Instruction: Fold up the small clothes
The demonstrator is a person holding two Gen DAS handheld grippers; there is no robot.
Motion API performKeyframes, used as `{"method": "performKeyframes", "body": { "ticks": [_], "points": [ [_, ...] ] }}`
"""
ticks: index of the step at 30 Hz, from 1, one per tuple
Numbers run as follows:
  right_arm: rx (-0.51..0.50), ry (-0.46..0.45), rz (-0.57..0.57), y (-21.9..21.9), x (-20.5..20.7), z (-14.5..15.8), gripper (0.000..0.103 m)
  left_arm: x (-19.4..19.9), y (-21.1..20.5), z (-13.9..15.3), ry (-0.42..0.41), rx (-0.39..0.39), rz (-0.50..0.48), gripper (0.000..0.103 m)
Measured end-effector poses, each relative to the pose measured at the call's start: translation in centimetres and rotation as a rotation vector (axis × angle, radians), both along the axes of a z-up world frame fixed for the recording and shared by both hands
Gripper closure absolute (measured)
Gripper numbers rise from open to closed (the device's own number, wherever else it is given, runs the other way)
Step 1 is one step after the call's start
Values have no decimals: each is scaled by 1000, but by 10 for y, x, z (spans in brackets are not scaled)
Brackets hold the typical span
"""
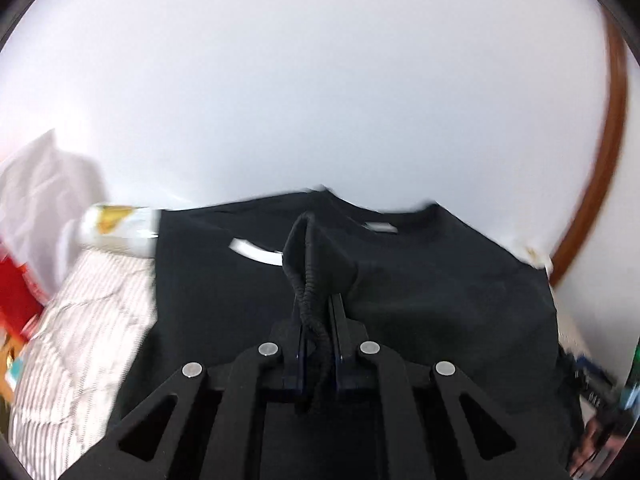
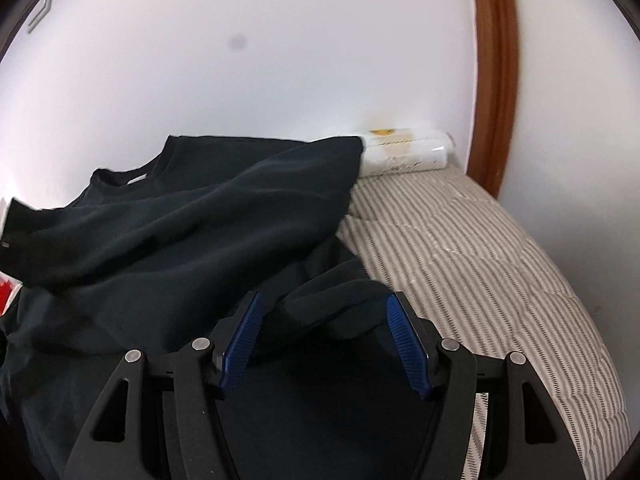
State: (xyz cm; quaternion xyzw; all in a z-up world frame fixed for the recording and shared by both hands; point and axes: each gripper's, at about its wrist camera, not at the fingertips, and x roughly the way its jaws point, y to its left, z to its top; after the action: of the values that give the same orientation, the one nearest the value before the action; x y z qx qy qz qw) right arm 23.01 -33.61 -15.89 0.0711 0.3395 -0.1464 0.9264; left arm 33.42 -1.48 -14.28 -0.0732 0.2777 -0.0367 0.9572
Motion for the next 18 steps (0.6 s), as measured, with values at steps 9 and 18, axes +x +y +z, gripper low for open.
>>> {"method": "performKeyframes", "body": {
  "ticks": [9, 18],
  "points": [
    [24, 35, -38, -10, 3, -7, 39, -11, 49, -21, 115, -111, 84, 92],
    [30, 40, -55, -14, 3, -7, 39, -14, 53, -30, 169, -100, 83, 89]
  ]
}}
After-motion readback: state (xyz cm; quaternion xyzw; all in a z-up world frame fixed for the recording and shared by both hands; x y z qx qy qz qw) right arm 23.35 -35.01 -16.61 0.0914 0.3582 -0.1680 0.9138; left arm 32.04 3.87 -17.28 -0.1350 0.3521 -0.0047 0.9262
